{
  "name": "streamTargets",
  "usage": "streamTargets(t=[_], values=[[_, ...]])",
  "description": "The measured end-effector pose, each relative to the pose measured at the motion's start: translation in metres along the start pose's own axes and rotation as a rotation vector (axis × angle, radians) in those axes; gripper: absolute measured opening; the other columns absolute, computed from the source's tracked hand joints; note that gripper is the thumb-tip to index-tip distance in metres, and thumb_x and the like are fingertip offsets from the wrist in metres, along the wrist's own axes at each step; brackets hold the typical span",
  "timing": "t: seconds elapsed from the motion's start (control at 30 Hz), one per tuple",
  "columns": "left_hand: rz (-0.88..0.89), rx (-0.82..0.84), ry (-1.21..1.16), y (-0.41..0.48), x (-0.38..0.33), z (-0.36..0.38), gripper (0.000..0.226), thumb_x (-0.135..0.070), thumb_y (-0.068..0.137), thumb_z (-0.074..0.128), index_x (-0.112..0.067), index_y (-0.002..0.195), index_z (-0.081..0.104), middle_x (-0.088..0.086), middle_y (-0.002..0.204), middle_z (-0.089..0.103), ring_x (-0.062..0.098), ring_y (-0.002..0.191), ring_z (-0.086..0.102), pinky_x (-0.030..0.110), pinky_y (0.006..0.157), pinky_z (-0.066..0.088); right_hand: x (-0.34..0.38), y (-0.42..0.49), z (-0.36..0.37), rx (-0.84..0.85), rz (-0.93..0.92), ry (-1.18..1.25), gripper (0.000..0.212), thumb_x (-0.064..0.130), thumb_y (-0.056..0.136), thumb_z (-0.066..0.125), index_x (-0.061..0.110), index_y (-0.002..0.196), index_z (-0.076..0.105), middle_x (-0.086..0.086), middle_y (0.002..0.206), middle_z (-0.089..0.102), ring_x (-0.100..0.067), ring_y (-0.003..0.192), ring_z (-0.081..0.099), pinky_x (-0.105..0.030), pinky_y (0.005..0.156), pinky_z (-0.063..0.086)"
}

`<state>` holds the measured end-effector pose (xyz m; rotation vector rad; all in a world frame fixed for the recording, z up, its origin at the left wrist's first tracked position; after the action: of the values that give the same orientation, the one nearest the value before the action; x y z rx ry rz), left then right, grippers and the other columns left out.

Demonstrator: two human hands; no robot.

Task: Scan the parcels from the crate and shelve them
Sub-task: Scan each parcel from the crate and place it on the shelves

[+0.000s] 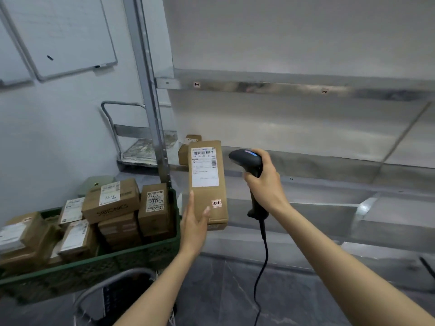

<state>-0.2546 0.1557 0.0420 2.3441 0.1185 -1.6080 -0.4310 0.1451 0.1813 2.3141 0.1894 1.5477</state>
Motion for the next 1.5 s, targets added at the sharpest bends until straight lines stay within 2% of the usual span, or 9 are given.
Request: streamTargets(t=[0.13, 0.4, 0.47, 0.77, 0.87, 0.93, 1.23, 1.4, 1.5], values=[[0.08, 0.003, -0.009, -0.008, -0.023, 0.018, 0.069, -0.043, 0.095, 0.05, -0.037, 0.151, 0.011, -0.002, 0.15, 0.034, 0.006, 0.129, 0.036, 0.022, 0.098, 0.033, 0.017, -0.01, -0.027, -0.059, -0.011, 0.004, 0.05, 0.003, 0.082, 0.056, 0.034, 0.121, 0.046, 0.022, 0.09, 0.056, 0.004, 0.072, 0.056, -0.003, 0.057, 0.039], [0.183, 0.03, 0.015, 0.003, -0.043, 0.037, 0.07, -0.042, 0.096, 0.048, -0.043, 0.15, 0.004, -0.005, 0.147, 0.032, -0.004, 0.118, 0.032, -0.005, 0.069, 0.033, 0.047, -0.011, -0.05, -0.085, -0.033, 0.018, 0.047, 0.002, 0.084, 0.056, 0.031, 0.119, 0.047, 0.007, 0.088, 0.061, -0.013, 0.068, 0.058, -0.015, 0.054, 0.045], [0.201, 0.036, 0.004, 0.006, -0.045, 0.039, 0.07, -0.043, 0.096, 0.048, -0.042, 0.151, 0.005, -0.005, 0.148, 0.031, -0.004, 0.12, 0.032, -0.005, 0.07, 0.033, 0.052, -0.01, -0.052, -0.093, -0.037, 0.008, 0.047, 0.002, 0.083, 0.055, 0.031, 0.119, 0.047, 0.005, 0.087, 0.062, -0.017, 0.066, 0.058, -0.021, 0.056, 0.047], [0.216, 0.082, -0.044, 0.013, -0.047, 0.038, 0.07, -0.042, 0.096, 0.048, -0.038, 0.152, 0.006, -0.005, 0.148, 0.031, 0.001, 0.122, 0.034, -0.007, 0.073, 0.033, 0.057, -0.005, -0.048, -0.121, -0.018, -0.008, 0.047, 0.001, 0.082, 0.054, 0.034, 0.114, 0.045, 0.005, 0.085, 0.062, -0.016, 0.066, 0.057, -0.023, 0.059, 0.049], [0.223, 0.091, -0.037, 0.015, -0.047, 0.036, 0.07, -0.042, 0.096, 0.048, -0.038, 0.152, 0.006, -0.004, 0.15, 0.03, 0.0, 0.124, 0.033, 0.009, 0.093, 0.033, 0.057, -0.003, -0.045, -0.131, -0.011, -0.009, 0.046, 0.001, 0.082, 0.054, 0.031, 0.116, 0.046, 0.001, 0.087, 0.063, -0.019, 0.067, 0.057, -0.033, 0.065, 0.051], [0.226, 0.099, -0.039, 0.016, -0.047, 0.036, 0.07, -0.041, 0.096, 0.048, -0.038, 0.152, 0.005, -0.004, 0.151, 0.029, 0.001, 0.125, 0.031, 0.017, 0.097, 0.033, 0.057, -0.002, -0.043, -0.135, -0.009, -0.016, 0.046, 0.001, 0.083, 0.054, 0.031, 0.115, 0.045, -0.001, 0.087, 0.063, -0.019, 0.066, 0.057, -0.033, 0.064, 0.051], [0.218, 0.109, -0.059, 0.026, -0.043, 0.036, 0.07, -0.037, 0.096, 0.049, -0.036, 0.152, 0.007, -0.002, 0.151, 0.031, 0.005, 0.128, 0.034, 0.017, 0.096, 0.037, 0.05, 0.007, -0.036, -0.127, -0.002, -0.029, 0.047, 0.002, 0.083, 0.055, 0.029, 0.12, 0.046, 0.001, 0.092, 0.063, -0.023, 0.071, 0.061, -0.036, 0.067, 0.052], [0.198, 0.123, -0.041, 0.032, -0.039, 0.043, 0.07, -0.035, 0.097, 0.05, -0.037, 0.151, 0.006, 0.0, 0.148, 0.036, 0.012, 0.13, 0.04, 0.023, 0.098, 0.041, 0.038, 0.015, -0.04, -0.122, 0.004, -0.03, 0.046, 0.002, 0.084, 0.055, 0.028, 0.121, 0.046, 0.003, 0.09, 0.061, -0.016, 0.067, 0.056, -0.017, 0.055, 0.045], [0.161, 0.121, -0.022, 0.034, -0.037, 0.048, 0.068, -0.037, 0.097, 0.049, -0.039, 0.15, 0.007, 0.001, 0.146, 0.04, 0.017, 0.129, 0.043, 0.036, 0.104, 0.043, 0.028, 0.021, -0.046, -0.116, 0.006, -0.035, 0.047, 0.002, 0.084, 0.053, 0.027, 0.122, 0.046, 0.003, 0.091, 0.061, -0.012, 0.069, 0.055, -0.011, 0.053, 0.041]])
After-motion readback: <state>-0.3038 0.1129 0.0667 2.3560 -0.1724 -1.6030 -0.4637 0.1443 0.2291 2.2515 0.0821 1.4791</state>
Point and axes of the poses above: each hand's wrist, its own y-axis towards the middle knuckle, its own z-axis out of the palm, x = y × z, the point moved 2 cm from there along y, towards the middle knuckle
